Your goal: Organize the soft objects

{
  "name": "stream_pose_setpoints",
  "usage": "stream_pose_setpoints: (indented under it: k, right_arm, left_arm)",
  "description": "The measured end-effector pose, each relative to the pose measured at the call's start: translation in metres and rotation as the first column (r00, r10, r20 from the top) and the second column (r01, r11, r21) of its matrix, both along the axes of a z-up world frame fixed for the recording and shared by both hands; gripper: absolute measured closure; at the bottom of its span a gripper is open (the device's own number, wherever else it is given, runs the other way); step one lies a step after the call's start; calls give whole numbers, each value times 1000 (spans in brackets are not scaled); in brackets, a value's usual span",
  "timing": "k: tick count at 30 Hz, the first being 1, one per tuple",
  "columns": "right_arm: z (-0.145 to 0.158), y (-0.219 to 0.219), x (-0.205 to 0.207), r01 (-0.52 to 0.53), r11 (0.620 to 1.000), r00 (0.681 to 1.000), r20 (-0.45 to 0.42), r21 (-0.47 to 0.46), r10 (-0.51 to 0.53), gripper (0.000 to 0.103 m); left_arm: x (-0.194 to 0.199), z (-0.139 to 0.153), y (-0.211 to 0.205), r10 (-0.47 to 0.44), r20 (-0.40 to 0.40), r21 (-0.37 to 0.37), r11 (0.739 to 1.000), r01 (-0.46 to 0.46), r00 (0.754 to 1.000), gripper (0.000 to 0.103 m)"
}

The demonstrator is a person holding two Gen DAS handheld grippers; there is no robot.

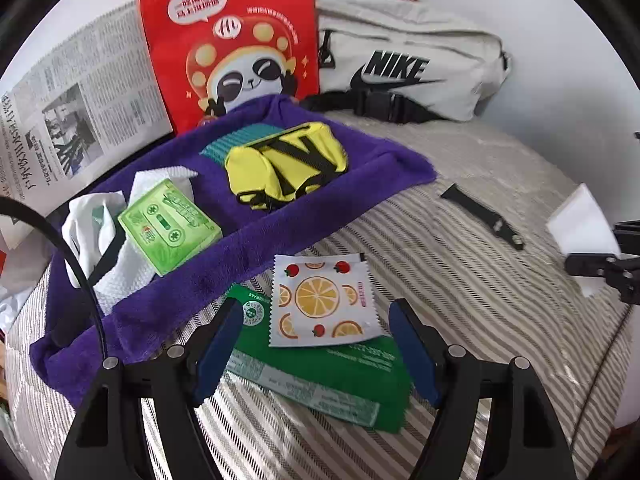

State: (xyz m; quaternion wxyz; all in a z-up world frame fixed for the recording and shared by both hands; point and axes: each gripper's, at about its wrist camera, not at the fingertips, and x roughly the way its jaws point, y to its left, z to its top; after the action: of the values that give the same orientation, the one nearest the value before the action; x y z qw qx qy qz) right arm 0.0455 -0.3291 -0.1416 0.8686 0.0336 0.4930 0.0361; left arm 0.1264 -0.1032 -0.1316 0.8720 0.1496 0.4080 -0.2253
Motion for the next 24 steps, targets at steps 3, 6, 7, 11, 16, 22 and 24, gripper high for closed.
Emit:
stream_pose_setpoints:
  k: [3, 6, 7, 11, 16, 22, 24]
  right_arm:
    - [-2, 2, 2, -6, 1000, 1000, -6, 4, 6, 73]
    - [-3, 3, 4, -10, 1000, 1000, -12, -1, 10, 73]
    - [-2, 3, 4, -10, 1000, 1000, -10, 1, 10, 73]
    - [-3, 1, 7, -5, 1000, 1000, -10, 4, 5, 73]
    - [-7, 8, 10, -22, 1000, 999, -24, 2, 22, 73]
    - [-7, 15, 10, -43, 999, 999, -21, 2, 43, 73]
    - [-6, 14, 10, -42, 999, 999, -19, 4, 43, 73]
  left_arm:
    - [8, -13, -12, 24, -22, 55, 998, -22, 999, 29]
    - [14, -13, -15, 39, -25, 71, 997, -37, 999, 24]
    - [17, -12, -14, 41, -42, 56, 998, -39, 998, 26]
    - [25, -9, -11, 32, -100, 17, 999, -31, 994, 35]
    - [20, -3, -24, -22, -104, 39, 999, 27, 994, 59]
    - [30, -1, -15, -2, -153, -24, 1000, -1, 988, 66]
    - [33, 0, -16, -5, -154, -20, 1000, 2, 988, 79]
